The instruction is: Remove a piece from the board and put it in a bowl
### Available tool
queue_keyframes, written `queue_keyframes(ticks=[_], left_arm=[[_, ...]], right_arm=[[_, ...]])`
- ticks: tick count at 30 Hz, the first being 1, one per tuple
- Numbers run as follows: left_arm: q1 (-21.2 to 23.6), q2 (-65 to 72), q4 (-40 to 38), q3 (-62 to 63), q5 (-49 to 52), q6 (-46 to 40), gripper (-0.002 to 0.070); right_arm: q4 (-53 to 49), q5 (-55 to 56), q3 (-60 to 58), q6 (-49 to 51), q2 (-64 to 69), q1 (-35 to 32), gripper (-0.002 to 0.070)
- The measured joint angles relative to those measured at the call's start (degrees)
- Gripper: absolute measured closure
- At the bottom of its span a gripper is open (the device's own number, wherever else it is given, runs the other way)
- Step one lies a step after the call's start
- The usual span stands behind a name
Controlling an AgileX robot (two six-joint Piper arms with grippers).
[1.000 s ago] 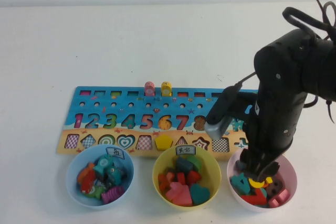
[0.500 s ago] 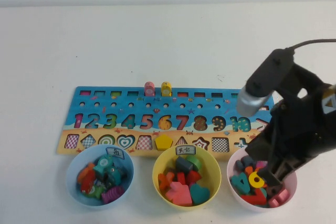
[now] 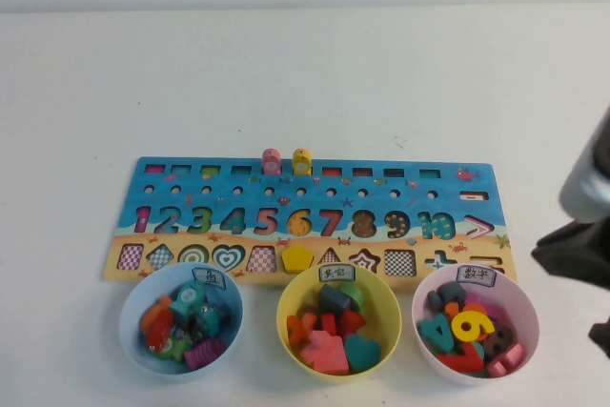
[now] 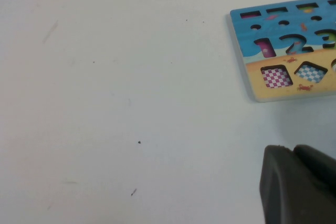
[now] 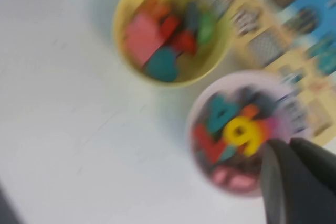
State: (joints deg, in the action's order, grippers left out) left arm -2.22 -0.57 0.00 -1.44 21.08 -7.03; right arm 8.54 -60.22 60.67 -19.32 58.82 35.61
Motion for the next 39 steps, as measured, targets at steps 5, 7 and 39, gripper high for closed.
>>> queue_keyframes(ticks=[5, 7, 39], left_arm=[[0.0, 0.0, 0.0, 0.0, 0.0, 0.0, 0.0678], [0.0, 0.0, 0.0, 0.0, 0.0, 0.0, 0.0678], [0.0, 0.0, 0.0, 0.0, 0.0, 0.0, 0.0678]], right_arm=[[-3.6, 9.5, -4.2, 0.0, -10.5, -1.4, 0.0692], [-3.3, 13.6, -7.3, 0.0, -15.7, -4.8, 0.0692], [-4.2, 45.7, -59.9, 16.7, -59.2, -32.1, 0.0693]])
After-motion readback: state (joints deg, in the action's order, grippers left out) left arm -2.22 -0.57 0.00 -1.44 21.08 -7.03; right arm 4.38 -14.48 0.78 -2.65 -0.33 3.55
